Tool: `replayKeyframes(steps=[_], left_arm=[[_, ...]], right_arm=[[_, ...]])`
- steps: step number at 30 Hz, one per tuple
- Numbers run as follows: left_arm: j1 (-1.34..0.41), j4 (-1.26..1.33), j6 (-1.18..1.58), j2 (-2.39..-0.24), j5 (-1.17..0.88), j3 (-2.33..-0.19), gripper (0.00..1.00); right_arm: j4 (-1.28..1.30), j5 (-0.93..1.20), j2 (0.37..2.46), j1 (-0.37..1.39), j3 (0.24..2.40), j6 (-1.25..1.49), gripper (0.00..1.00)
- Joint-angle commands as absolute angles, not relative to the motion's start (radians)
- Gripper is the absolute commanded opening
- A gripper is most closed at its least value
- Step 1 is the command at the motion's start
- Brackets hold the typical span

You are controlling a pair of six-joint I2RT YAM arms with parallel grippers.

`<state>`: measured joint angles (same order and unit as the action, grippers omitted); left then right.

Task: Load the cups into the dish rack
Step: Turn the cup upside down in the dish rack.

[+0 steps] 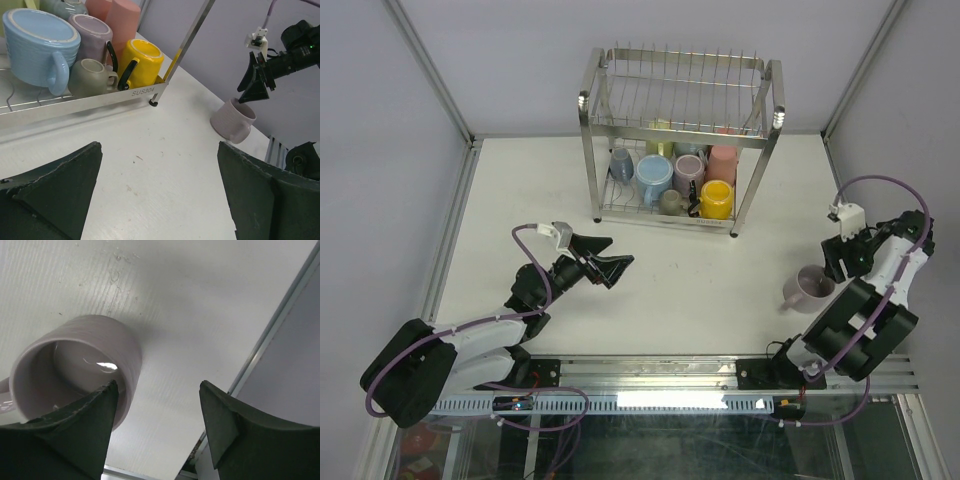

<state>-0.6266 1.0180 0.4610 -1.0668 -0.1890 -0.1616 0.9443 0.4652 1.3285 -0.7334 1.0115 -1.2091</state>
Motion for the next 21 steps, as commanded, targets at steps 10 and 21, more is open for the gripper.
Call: replayKeyframes(steps=[10,21], left_arm=[[-0.617,1.110,0.501,-1.064,-0.195,-0.175,0.96],[-0.617,1.170,0.578,-1.078,-0.238,-0.172,0.99]], right_arm=[[0.870,0.564,1.419,-0.737,0.927,-1.173,0.09],[1.133,0.770,1.427,-0.586,1.031,-1.198,0.00]])
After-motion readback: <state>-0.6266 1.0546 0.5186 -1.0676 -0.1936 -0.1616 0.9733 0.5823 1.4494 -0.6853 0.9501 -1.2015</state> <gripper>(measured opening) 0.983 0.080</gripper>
